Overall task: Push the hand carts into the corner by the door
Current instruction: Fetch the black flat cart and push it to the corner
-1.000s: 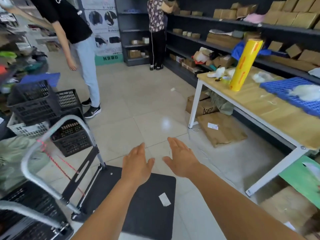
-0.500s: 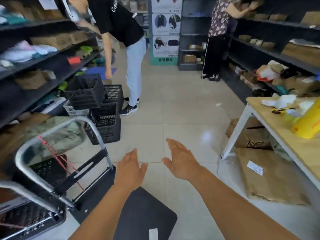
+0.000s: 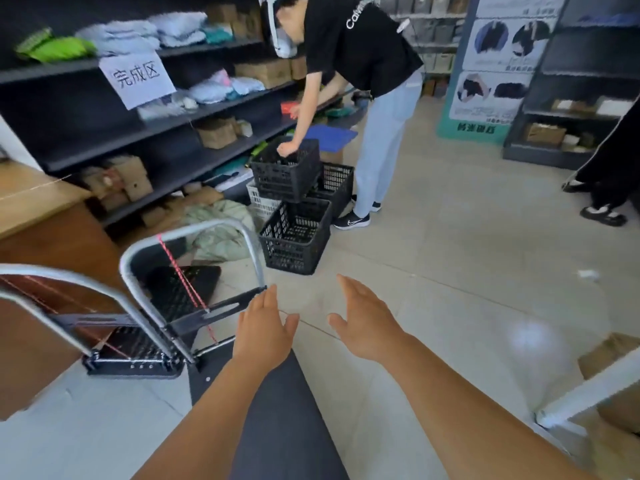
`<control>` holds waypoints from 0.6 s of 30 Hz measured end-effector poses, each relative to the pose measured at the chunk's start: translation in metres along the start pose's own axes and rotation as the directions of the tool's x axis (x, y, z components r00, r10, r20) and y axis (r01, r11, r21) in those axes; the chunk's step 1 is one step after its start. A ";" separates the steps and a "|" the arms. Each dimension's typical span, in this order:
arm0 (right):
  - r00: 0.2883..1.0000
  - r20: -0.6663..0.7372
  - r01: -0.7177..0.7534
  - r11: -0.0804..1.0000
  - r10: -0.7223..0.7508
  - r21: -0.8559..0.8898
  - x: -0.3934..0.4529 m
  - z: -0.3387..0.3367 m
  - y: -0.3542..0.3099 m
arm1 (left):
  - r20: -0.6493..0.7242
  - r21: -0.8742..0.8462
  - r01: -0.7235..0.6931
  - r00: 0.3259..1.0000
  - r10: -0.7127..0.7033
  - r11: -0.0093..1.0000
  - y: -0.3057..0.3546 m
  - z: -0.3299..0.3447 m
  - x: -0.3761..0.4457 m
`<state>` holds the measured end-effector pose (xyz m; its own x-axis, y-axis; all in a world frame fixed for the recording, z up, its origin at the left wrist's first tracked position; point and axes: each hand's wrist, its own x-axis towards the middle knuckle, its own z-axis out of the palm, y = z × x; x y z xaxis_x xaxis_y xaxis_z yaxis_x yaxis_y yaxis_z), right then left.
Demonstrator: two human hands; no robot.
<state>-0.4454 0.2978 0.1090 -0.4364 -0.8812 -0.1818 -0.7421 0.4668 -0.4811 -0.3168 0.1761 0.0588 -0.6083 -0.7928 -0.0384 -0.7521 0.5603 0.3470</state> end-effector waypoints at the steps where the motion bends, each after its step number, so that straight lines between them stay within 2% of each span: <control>1: 1.000 0.013 0.022 1.000 -0.022 -0.017 0.010 -0.003 0.002 | -0.009 -0.002 0.028 1.000 -0.028 1.000 0.001 0.002 0.008; 10: 0.988 0.069 0.147 0.984 -0.140 -0.103 0.106 -0.047 0.008 | -0.072 -0.150 0.170 0.980 -0.183 0.974 0.017 0.003 0.096; 18: 0.962 0.144 0.248 0.965 -0.234 -0.087 0.189 -0.043 -0.019 | -0.142 -0.208 0.302 0.932 -0.334 0.930 -0.010 -0.019 0.131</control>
<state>-0.5354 0.1255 0.1207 -0.1730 -0.9673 -0.1857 -0.8686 0.2387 -0.4342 -0.3840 0.0618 0.0675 -0.2795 -0.9599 -0.0189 -0.8306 0.2319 0.5062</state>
